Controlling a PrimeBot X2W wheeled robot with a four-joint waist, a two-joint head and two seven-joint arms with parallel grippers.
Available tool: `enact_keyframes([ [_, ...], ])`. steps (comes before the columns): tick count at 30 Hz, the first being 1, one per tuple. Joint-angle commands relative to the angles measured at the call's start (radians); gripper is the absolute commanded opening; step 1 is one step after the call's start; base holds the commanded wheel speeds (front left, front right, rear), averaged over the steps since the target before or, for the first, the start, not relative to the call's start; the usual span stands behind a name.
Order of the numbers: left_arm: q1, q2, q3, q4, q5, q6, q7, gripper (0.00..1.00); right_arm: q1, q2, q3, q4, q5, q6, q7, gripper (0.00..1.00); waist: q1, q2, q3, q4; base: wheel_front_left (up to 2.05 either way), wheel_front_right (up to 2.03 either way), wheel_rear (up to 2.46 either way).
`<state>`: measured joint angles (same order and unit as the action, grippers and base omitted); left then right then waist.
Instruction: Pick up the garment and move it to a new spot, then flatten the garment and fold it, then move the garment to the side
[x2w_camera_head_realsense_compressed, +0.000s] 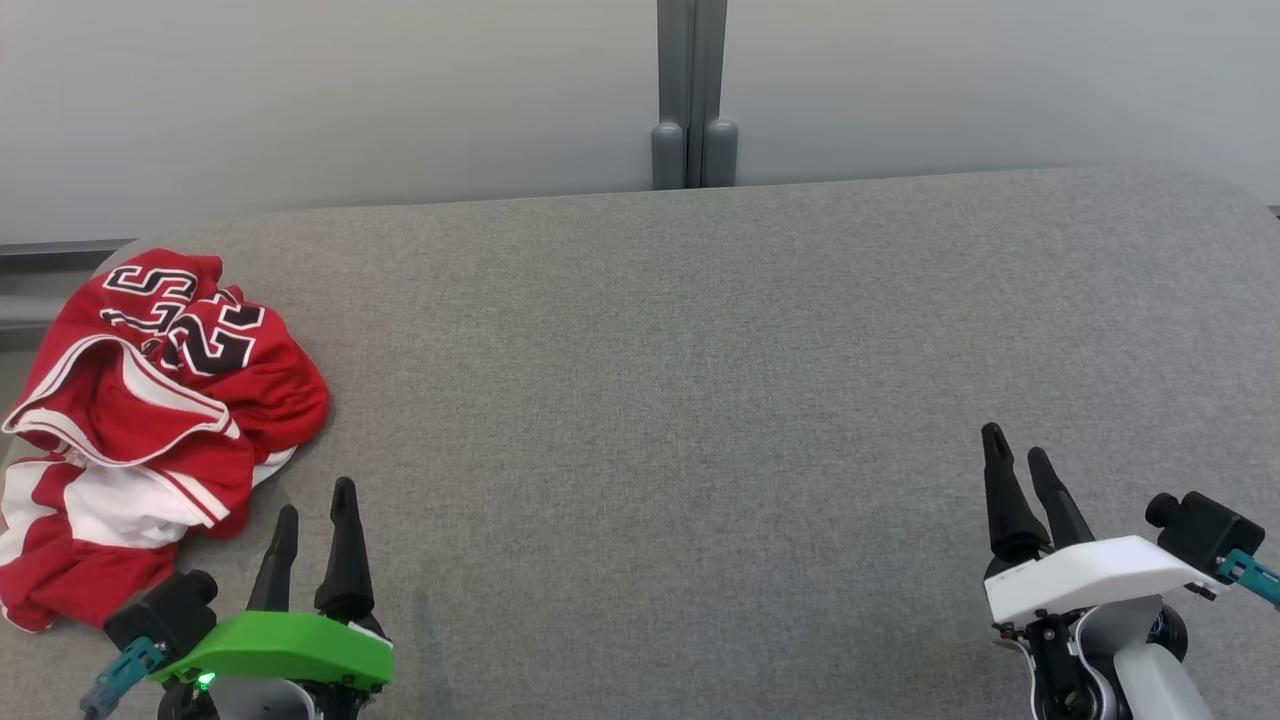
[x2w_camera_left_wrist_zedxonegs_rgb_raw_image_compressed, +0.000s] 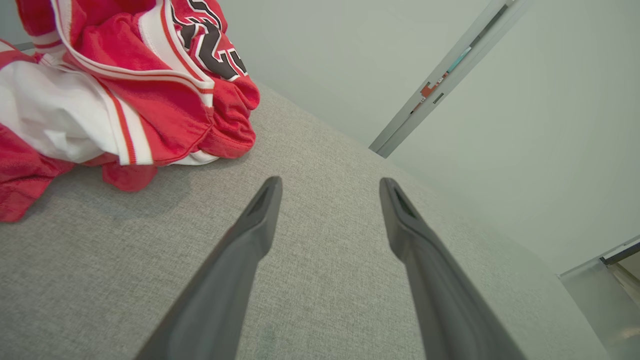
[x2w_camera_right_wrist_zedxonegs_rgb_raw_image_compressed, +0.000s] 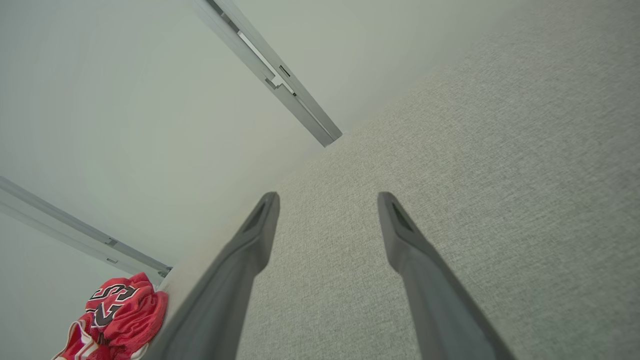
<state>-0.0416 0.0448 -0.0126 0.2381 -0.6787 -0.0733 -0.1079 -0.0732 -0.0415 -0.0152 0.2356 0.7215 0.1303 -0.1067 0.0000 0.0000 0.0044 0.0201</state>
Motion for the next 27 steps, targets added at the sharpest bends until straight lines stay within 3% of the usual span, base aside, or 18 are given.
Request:
enact_keyframes([
  [1, -0.002, 0.012, -0.004, -0.01, 0.033, 0.004, -0.01, 1.0, -0.022, -0.006, 0.005, -0.012, -0.033, 0.0, -0.011, 1.0, 0.0, 0.0, 0.0, 0.0, 0.0, 0.0, 0.0],
  [27, 0.006, 0.009, -0.024, 0.004, 0.254, 0.022, -0.076, 1.0, -0.035, -0.008, 0.044, 0.039, -0.28, 0.0, -0.077, 1.0, 0.0, 0.0, -0.001, 0.01, 0.0, 0.0, 0.0],
])
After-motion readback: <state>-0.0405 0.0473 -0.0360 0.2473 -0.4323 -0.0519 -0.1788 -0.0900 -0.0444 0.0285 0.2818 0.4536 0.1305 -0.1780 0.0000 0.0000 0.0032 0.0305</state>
